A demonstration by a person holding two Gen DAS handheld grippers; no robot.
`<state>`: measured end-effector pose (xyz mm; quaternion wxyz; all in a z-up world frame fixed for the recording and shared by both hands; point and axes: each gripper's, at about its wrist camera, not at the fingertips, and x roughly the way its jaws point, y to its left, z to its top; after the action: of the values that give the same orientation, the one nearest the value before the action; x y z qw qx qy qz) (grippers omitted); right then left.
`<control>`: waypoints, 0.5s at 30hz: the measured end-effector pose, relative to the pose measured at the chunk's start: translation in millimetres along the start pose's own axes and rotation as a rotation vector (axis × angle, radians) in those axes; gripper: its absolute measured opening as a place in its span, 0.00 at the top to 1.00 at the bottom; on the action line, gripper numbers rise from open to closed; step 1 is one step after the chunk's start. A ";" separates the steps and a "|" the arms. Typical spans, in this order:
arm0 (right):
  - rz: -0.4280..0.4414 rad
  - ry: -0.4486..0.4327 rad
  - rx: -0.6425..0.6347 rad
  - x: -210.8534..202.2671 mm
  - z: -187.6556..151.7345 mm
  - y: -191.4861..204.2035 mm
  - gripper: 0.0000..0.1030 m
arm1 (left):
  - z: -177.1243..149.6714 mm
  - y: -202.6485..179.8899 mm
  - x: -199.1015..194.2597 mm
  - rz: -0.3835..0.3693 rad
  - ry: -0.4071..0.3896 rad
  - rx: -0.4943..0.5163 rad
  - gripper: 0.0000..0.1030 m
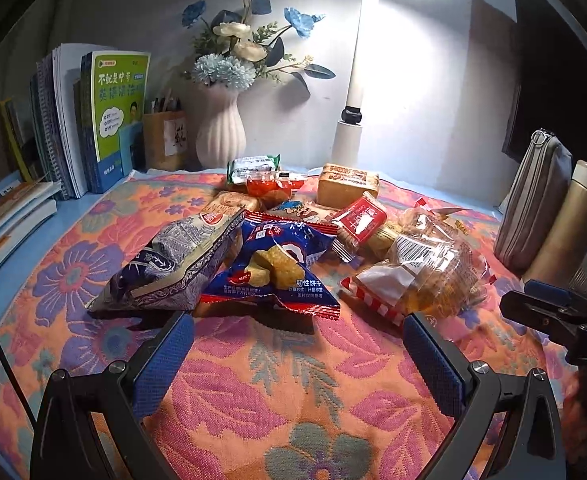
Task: Organize snacks
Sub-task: 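Approach the blue-and-white cracker bag with the left tool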
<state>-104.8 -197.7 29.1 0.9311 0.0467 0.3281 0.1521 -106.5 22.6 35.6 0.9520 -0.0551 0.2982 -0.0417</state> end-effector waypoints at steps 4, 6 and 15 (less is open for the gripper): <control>-0.015 -0.008 -0.020 -2.0 -0.4 3.7 0.00 | -0.5 7.1 2.5 -0.011 0.012 -0.042 0.00; -0.019 -0.002 -0.029 -0.9 -0.3 5.9 0.00 | -0.8 9.4 3.5 -0.015 0.015 -0.057 0.00; -0.028 0.009 -0.023 0.5 -0.1 5.5 0.00 | -1.0 11.6 4.5 -0.014 0.023 -0.068 0.00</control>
<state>-105.8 -192.4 29.8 0.9321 0.0305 0.3313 0.1431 -102.8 33.5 30.7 0.9458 -0.0891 0.3100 -0.0390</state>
